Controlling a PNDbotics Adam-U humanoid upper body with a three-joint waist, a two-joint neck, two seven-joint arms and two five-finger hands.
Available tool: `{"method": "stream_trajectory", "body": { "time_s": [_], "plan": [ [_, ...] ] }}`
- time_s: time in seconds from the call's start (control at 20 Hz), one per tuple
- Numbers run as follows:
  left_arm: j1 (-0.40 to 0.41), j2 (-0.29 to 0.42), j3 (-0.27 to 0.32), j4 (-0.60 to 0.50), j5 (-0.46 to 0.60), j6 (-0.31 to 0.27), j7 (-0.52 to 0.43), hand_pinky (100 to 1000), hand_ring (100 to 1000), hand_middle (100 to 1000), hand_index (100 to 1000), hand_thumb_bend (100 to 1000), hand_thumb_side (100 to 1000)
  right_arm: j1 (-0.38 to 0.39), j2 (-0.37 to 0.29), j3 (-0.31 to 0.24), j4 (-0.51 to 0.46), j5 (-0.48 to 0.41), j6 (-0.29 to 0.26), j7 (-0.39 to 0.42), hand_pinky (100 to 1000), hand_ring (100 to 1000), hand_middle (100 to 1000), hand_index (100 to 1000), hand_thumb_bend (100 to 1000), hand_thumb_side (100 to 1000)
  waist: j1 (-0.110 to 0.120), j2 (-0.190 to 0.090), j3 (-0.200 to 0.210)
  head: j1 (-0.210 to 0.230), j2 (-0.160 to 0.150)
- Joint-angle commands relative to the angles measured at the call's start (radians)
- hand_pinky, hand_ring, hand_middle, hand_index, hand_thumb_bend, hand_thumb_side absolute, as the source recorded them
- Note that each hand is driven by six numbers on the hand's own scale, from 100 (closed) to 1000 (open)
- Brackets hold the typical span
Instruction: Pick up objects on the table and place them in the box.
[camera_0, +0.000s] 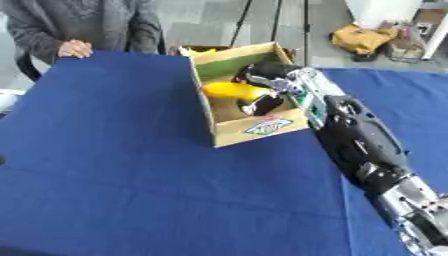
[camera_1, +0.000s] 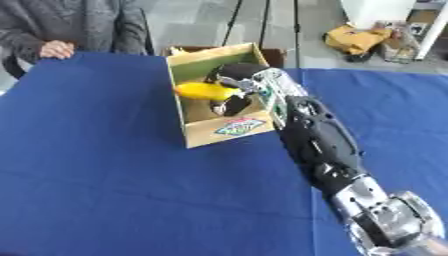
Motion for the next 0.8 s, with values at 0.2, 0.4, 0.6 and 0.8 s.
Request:
{"method": "stream_trajectory", "body": {
  "time_s": [0.2, 0.4, 0.6, 0.8],
  "plan": [
    [-0.015, 0.011, 0.000, -0.021, 0.004, 0.004, -0.003, 551, 466, 539, 672, 211, 1000, -0.020, -0.009, -0.007, -0.024, -0.007, -0.005, -0.039, 732, 840, 889, 919, 100, 599, 0.001, -0.014, -0.003, 0.004, -0.016],
    [-0.014, 0.010, 0.003, -0.020, 0.003, 0.007, -0.001, 550, 466, 538, 671, 214, 1000, -0.019, -0.016, 0.000, -0.051, -0.017, -0.011, -0.064, 721, 804, 863, 898, 100, 408, 0.000, -0.016, -0.011, 0.013, -0.016],
    [-0.006, 0.010, 0.012, -0.016, -0.002, 0.010, 0.008, 548, 465, 537, 670, 213, 1000, -0.005, -0.041, 0.009, -0.129, -0.093, -0.020, -0.127, 668, 695, 781, 848, 100, 270, 0.003, -0.019, -0.045, 0.040, -0.011],
    [0.014, 0.012, 0.028, -0.006, -0.017, 0.018, 0.030, 545, 462, 534, 668, 214, 1000, 0.025, -0.095, 0.029, -0.246, -0.269, 0.004, -0.213, 640, 634, 707, 788, 100, 215, 0.007, -0.024, -0.103, 0.077, 0.000]
  ]
}}
